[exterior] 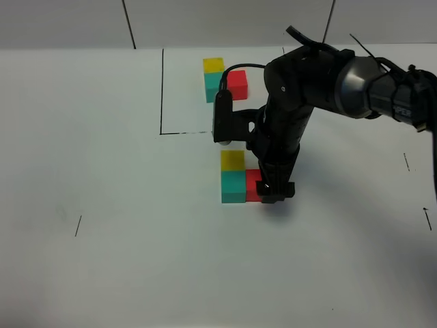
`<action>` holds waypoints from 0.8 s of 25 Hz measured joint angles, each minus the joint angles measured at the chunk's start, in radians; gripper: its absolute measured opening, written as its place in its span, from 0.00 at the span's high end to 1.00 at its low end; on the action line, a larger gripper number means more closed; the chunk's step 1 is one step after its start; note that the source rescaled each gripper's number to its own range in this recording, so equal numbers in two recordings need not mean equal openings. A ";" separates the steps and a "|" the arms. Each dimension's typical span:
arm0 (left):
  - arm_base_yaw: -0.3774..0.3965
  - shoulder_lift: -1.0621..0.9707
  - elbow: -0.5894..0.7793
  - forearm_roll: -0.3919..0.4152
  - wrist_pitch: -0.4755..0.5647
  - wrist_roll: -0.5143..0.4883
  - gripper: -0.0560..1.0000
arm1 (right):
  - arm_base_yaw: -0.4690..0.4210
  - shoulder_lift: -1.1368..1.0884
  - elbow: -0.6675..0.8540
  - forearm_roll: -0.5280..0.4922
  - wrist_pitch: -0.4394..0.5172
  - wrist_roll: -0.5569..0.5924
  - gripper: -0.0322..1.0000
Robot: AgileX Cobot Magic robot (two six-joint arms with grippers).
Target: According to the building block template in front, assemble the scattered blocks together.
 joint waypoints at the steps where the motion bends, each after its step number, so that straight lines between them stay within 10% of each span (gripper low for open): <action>1: 0.000 0.000 0.000 0.000 0.000 0.000 0.16 | -0.009 -0.022 0.000 0.000 0.007 0.015 0.10; 9: 0.000 0.000 0.000 0.000 0.000 0.000 0.16 | -0.238 -0.191 0.029 0.008 0.017 0.208 0.10; 20: 0.000 0.000 0.000 0.000 0.000 0.000 0.16 | -0.602 -0.521 0.384 0.196 -0.328 0.393 0.10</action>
